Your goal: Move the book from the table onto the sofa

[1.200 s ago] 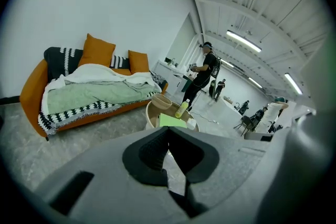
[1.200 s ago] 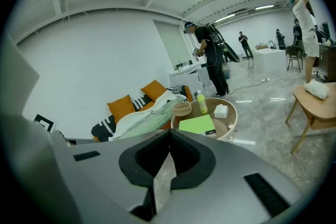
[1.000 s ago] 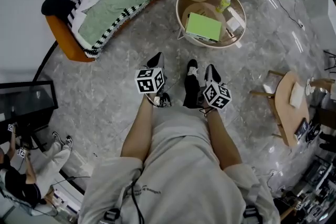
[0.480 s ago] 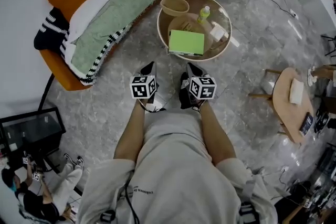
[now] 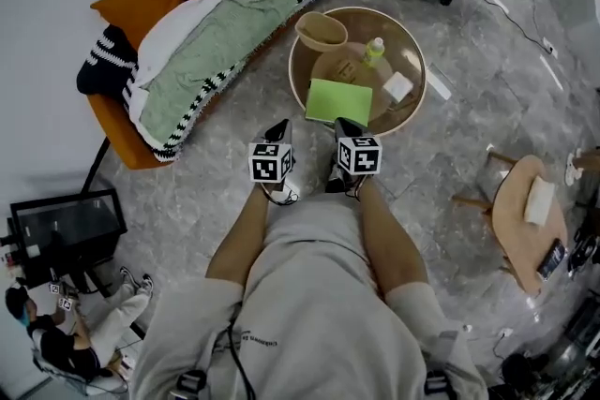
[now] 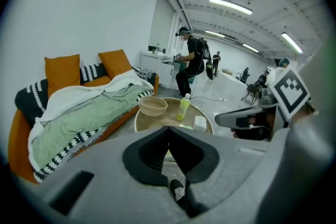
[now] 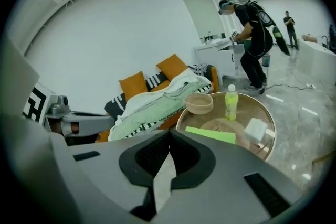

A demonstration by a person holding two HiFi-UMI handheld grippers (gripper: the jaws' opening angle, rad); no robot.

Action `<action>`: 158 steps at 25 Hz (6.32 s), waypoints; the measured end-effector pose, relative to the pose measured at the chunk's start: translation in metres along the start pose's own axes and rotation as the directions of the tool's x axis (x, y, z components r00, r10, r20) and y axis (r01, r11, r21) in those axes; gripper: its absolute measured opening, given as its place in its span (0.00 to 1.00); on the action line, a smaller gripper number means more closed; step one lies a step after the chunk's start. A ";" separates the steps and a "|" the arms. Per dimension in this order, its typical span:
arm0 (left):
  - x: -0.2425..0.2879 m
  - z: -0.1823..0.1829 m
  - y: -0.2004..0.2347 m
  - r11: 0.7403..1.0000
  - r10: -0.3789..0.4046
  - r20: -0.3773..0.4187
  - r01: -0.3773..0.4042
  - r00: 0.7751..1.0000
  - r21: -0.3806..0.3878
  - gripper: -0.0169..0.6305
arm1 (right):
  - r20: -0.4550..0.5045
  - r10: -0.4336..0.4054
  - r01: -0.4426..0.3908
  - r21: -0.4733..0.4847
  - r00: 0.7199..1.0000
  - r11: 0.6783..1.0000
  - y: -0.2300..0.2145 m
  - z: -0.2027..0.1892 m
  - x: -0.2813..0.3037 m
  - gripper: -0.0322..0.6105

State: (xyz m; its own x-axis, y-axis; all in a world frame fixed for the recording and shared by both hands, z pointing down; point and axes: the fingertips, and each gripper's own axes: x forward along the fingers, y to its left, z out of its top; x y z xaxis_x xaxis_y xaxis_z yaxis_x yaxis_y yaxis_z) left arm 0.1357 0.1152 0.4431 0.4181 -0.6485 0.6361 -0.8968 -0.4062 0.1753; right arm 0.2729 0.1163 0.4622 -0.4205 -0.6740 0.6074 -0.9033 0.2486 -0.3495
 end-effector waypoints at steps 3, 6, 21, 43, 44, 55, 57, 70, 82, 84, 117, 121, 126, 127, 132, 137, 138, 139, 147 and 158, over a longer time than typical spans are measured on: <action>0.017 0.004 0.002 0.999 0.024 -0.013 -0.024 1.000 -0.027 0.04 | 0.001 0.036 -0.036 -0.021 0.999 0.999 -0.013 0.021 0.017 0.06; 0.024 0.004 0.003 0.996 0.056 -0.017 -0.057 0.998 -0.071 0.04 | 0.001 0.058 -0.058 -0.003 0.998 0.998 -0.027 0.028 0.027 0.06; 0.054 0.012 0.028 0.989 0.019 -0.106 -0.034 0.994 -0.145 0.04 | -0.091 0.040 -0.021 0.198 0.995 0.980 -0.097 -0.031 -0.005 0.06; 0.263 -0.104 0.063 0.975 -0.192 -0.361 0.136 0.913 -0.175 0.04 | -0.201 -0.226 0.271 0.232 0.953 0.934 -0.213 -0.106 0.116 0.06; 0.268 -0.109 0.066 0.976 -0.191 -0.370 0.137 0.909 -0.167 0.04 | -0.201 -0.228 0.274 0.243 0.953 0.930 -0.215 -0.110 0.119 0.06; 0.304 -0.123 0.077 0.965 -0.240 -0.378 0.176 0.894 -0.197 0.11 | -0.191 -0.215 0.265 0.290 0.958 0.920 -0.235 -0.129 0.146 0.25; 0.307 -0.125 0.076 0.956 -0.267 -0.391 0.192 0.881 -0.220 0.20 | -0.178 -0.199 0.246 0.308 0.964 0.919 -0.234 -0.126 0.151 0.32; 0.322 -0.132 0.060 0.946 -0.320 -0.475 0.247 0.820 -0.210 0.37 | -0.208 -0.129 0.191 0.312 0.970 0.931 -0.240 -0.123 0.183 0.42; 0.323 -0.136 0.050 0.934 -0.348 -0.463 0.257 0.815 -0.250 0.37 | -0.197 -0.186 0.224 0.187 0.962 0.957 -0.237 -0.111 0.207 0.42; 0.324 -0.137 0.050 0.934 -0.346 -0.450 0.256 0.823 -0.251 0.37 | -0.191 -0.186 0.223 0.198 0.964 0.954 -0.238 -0.112 0.208 0.42; 0.253 -0.060 0.090 0.937 -0.244 -0.279 0.151 0.929 -0.316 0.38 | -0.096 -0.112 0.123 0.120 0.989 0.985 -0.160 -0.010 0.193 0.42; 0.220 -0.028 0.107 0.932 -0.195 -0.210 0.114 0.958 -0.344 0.38 | -0.069 -0.079 0.082 0.029 0.994 0.996 -0.123 0.031 0.186 0.42; 0.168 0.016 0.122 0.945 -0.102 -0.127 0.056 0.987 -0.323 0.38 | -0.022 -0.002 0.000 -0.070 1.000 0.998 -0.078 0.081 0.170 0.42; 0.156 0.025 0.125 0.947 -0.076 -0.111 0.037 0.991 -0.319 0.38 | -0.012 0.018 -0.019 -0.085 1.000 0.996 -0.068 0.091 0.167 0.42; 0.092 0.049 0.139 0.948 0.039 -0.054 -0.054 0.998 -0.314 0.38 | 0.001 0.110 -0.108 -0.170 0.994 0.980 -0.013 0.122 0.151 0.42; 0.030 0.051 0.151 0.909 0.176 0.008 -0.160 0.984 -0.385 0.38 | -0.024 0.233 -0.232 -0.233 0.972 0.944 0.039 0.137 0.142 0.42; 0.017 0.051 0.154 0.897 0.213 0.019 -0.188 0.977 -0.400 0.38 | -0.035 0.261 -0.262 -0.238 0.965 0.935 0.050 0.138 0.142 0.42; 0.004 0.048 0.156 0.884 0.247 0.024 -0.215 0.969 -0.416 0.38 | -0.048 0.285 -0.288 -0.245 0.957 0.926 0.061 0.137 0.140 0.42; -0.066 0.045 0.156 0.840 0.336 0.083 -0.258 0.938 -0.478 0.38 | -0.067 0.358 -0.358 -0.346 0.931 0.867 0.121 0.146 0.105 0.42; -0.078 0.065 0.195 0.830 0.349 0.153 -0.230 0.924 -0.507 0.38 | -0.045 0.320 -0.310 -0.406 0.946 0.860 0.161 0.177 0.119 0.42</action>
State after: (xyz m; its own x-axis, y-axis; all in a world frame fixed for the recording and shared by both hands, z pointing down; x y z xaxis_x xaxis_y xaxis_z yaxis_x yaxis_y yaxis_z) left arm -0.0626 0.0446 0.3795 0.0952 -0.8398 0.5345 -0.9144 0.1385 0.3804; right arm 0.0923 -0.0474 0.3521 -0.6910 -0.5268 0.4950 -0.6804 0.7052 -0.1993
